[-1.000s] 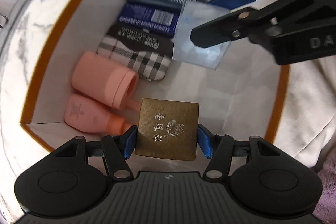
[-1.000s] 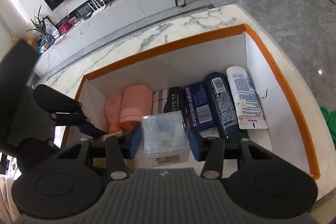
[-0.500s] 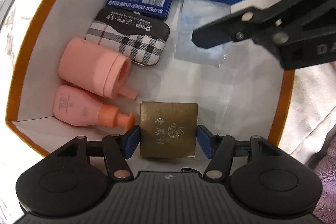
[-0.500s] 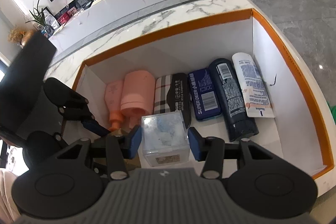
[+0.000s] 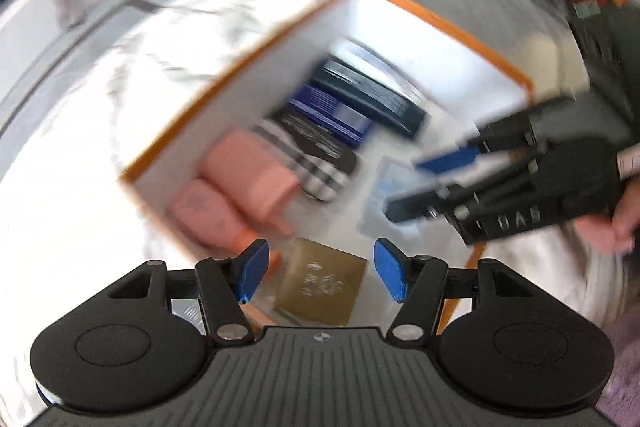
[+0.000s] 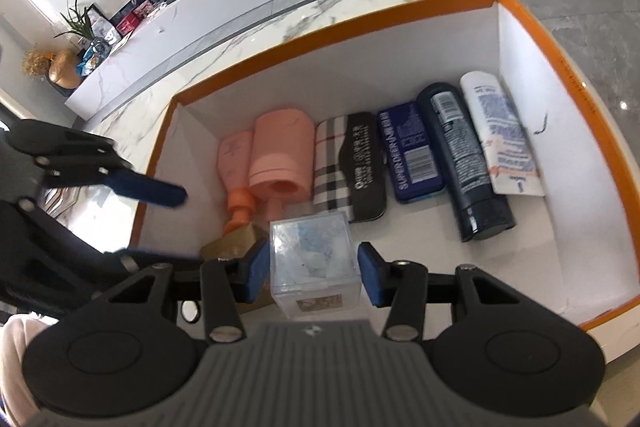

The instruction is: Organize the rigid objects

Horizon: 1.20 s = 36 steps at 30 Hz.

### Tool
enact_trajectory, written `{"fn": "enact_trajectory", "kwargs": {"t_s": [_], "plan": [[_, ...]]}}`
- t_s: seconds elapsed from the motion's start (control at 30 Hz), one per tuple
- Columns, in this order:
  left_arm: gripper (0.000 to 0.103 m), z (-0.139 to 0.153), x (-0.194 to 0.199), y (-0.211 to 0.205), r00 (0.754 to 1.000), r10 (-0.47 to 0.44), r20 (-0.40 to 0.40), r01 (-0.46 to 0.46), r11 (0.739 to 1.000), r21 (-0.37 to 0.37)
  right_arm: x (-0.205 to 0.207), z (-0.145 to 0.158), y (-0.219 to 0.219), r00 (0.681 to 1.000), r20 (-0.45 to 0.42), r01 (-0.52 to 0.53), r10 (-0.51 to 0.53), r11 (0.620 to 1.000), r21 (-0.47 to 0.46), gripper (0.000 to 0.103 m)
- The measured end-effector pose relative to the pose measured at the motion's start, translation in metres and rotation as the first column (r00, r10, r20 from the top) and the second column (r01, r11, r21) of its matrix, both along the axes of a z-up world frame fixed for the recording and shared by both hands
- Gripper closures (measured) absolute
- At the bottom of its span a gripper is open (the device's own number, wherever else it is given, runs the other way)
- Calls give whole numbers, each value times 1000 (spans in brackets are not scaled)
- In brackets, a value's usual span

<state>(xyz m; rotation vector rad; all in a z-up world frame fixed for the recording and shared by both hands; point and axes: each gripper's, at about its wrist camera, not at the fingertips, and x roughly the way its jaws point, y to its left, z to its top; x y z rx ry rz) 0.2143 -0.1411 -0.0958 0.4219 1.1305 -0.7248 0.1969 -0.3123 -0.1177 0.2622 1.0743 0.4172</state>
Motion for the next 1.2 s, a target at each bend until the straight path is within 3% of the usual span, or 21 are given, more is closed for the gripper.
{"fn": "enact_trajectory", "kwargs": {"t_s": [0.13, 0.27, 0.47, 0.63, 0.8, 0.93, 1.2], "plan": [[32, 11, -9, 17, 985, 153, 82, -148, 987, -66, 0, -1, 7, 999, -31, -25, 25, 1000, -3, 54], [37, 13, -15, 32, 942, 313, 123, -300, 947, -111, 3, 0, 8, 996, -74, -47, 48, 999, 14, 54], [46, 12, -20, 57, 882, 468, 57, -450, 871, -197, 15, 2, 2, 982, -176, -59, 66, 997, 43, 54], [48, 1, -19, 67, 863, 504, -5, -491, 838, -238, 24, 1, 8, 960, -261, -88, 103, 994, 67, 54], [48, -2, -23, 78, 853, 522, -31, -511, 820, -257, 28, -11, 28, 937, -317, -149, 145, 989, 12, 54], [48, -4, -23, 84, 850, 524, -44, -515, 812, -276, 27, -20, 41, 921, -356, -159, 161, 987, 37, 54], [48, -10, -22, 86, 851, 519, -78, -517, 803, -297, 30, -24, 60, 918, -362, -186, 161, 982, -34, 53]]}}
